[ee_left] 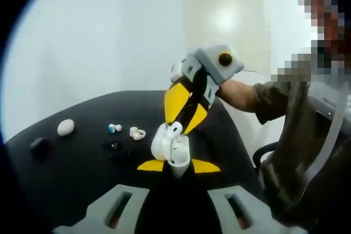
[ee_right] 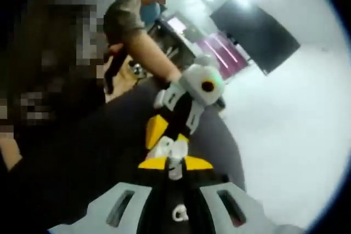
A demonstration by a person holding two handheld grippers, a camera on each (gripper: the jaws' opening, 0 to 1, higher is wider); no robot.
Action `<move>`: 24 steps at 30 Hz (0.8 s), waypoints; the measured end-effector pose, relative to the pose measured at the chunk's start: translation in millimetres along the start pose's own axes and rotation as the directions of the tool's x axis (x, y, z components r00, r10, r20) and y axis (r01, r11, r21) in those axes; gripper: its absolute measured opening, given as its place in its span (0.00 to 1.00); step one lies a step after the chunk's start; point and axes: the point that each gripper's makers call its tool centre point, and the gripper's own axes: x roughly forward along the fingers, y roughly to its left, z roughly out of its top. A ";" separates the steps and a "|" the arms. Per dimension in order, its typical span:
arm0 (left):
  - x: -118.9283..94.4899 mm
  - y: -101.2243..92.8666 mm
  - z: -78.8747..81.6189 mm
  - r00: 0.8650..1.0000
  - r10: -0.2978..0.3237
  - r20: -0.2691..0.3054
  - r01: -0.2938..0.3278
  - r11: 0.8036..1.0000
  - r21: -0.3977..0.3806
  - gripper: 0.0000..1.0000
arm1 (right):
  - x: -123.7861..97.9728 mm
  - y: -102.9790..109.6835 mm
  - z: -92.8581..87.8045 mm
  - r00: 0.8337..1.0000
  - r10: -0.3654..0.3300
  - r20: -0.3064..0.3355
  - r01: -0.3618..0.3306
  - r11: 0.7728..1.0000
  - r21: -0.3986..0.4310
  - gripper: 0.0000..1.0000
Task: Pick up three earphones and place each one into its charging case using tactile feedback, ensure that each earphone is properly inserted and securely positioned inside the case.
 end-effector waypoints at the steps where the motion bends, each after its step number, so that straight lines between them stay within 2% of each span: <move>1: -0.1 0.0 -0.1 1.000 0.000 0.000 0.000 1.000 0.000 0.13 | 0.1 0.8 0.5 1.000 0.002 -0.002 -0.002 1.000 -0.011 0.12; 8: -0.3 -0.1 0.0 1.000 0.000 0.000 0.000 1.000 0.004 0.13 | 1.6 3.7 7.5 0.999 0.001 0.048 -0.002 1.000 0.010 0.11; 10: -0.3 0.1 0.1 1.000 0.002 0.001 -0.002 1.000 0.005 0.13 | -0.9 4.3 9.9 0.997 -0.008 0.078 0.005 0.999 0.039 0.04; 15: -0.7 -0.1 0.0 1.000 0.002 0.000 -0.002 1.000 0.008 0.13 | -2.8 6.6 -5.8 0.999 -0.017 0.036 0.014 0.996 0.086 0.04; 17: -0.9 -0.1 0.0 1.000 0.001 0.000 -0.001 1.000 0.008 0.13 | -3.3 9.1 -8.9 0.999 -0.019 0.037 0.013 0.989 0.150 0.04; 19: -1.1 0.1 -0.1 1.000 0.001 0.001 -0.001 1.000 0.008 0.13 | -5.9 6.4 -7.8 0.998 -0.037 0.060 0.022 0.972 0.233 0.06; 22: -1.3 0.1 -0.4 1.000 0.001 0.001 -0.001 1.000 0.009 0.13 | -11.1 -4.5 -0.4 0.990 -0.080 0.117 0.027 0.915 0.402 0.11; 24: -1.5 -0.1 -0.7 1.000 0.001 0.001 -0.001 1.000 0.010 0.13 | -11.3 -8.2 3.9 0.989 -0.098 0.115 0.030 0.872 0.489 0.11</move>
